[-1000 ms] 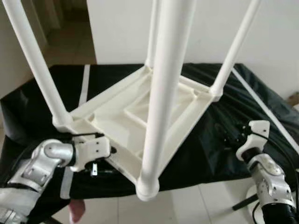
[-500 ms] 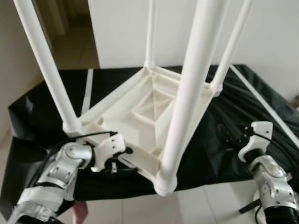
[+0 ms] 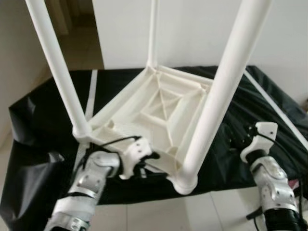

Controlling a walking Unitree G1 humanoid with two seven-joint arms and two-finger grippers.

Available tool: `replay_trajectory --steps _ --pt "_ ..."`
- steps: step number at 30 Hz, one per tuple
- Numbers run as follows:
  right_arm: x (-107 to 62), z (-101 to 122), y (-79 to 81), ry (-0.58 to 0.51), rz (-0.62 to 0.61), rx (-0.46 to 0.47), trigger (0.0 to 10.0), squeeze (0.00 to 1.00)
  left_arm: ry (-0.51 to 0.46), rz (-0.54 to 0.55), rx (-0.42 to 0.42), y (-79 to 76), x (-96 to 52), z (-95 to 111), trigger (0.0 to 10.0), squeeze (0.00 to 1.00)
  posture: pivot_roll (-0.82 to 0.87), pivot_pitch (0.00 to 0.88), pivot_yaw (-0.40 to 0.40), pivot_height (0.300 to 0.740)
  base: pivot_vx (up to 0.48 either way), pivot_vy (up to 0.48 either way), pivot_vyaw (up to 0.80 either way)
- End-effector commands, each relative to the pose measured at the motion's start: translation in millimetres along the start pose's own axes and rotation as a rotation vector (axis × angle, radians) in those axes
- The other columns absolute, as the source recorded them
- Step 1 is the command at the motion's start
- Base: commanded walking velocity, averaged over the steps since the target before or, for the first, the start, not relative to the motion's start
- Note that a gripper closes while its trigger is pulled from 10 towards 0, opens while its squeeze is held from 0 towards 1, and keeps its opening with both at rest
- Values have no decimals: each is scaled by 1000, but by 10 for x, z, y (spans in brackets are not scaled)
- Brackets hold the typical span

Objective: Building children table

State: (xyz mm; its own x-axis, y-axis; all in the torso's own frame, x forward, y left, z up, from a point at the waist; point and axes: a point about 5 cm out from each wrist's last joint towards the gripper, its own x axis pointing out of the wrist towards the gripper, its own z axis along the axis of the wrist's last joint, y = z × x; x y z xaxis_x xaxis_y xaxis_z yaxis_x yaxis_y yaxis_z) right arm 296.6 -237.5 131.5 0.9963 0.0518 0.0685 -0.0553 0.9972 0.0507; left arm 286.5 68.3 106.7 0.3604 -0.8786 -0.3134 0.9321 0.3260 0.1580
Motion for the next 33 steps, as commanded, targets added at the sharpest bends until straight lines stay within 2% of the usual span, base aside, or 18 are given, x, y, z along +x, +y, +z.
replay_trajectory --steps 1,5,10,12,16,18,21,25,26,29,31,33 --pt "11 -25 38 10 6 -3 10000 0 56 376 -24 121 16 -85 10000 0 79 0 -7 740 0 0 0" --pt "26 -12 57 4 12 2 10000 0 54 379 14 174 6 -60 10000 0 80 0 -9 740 0 0 0" --pt "36 18 36 -4 11 2 10000 0 55 364 29 347 -167 -3 10000 0 80 0 -11 740 0 0 0" --pt "22 39 30 -11 29 7 10000 0 42 319 62 386 -265 38 10000 0 78 0 -13 740 0 0 0" --pt "1 62 29 -19 59 11 10000 0 47 298 97 426 -345 60 10000 0 78 0 -14 740 0 0 0" --pt "-13 70 23 -21 70 7 10000 0 73 337 115 488 -375 49 10000 0 77 0 -14 740 0 0 0" --pt "-40 106 -60 -24 50 -15 10000 0 130 458 102 658 -429 -9 10000 0 66 0 -12 740 0 0 0" --pt "-48 122 -73 -27 48 -13 10000 0 123 444 103 643 -426 -6 10000 0 62 0 -15 740 0 0 0" --pt "-68 148 -83 -29 61 -17 10000 0 105 360 101 548 -396 -8 10000 0 59 0 -23 740 0 0 0" --pt "-77 155 -87 -28 68 -21 10000 0 103 326 108 509 -382 -13 10000 0 59 0 -27 740 0 0 0" --pt "-83 160 -109 -20 76 -33 10000 0 85 209 164 431 -358 13 10000 0 57 0 -32 740 0 0 0" --pt "-83 160 -109 -20 76 -33 10000 0 85 209 164 431 -358 13 10000 0 57 0 -32 740 0 0 0"
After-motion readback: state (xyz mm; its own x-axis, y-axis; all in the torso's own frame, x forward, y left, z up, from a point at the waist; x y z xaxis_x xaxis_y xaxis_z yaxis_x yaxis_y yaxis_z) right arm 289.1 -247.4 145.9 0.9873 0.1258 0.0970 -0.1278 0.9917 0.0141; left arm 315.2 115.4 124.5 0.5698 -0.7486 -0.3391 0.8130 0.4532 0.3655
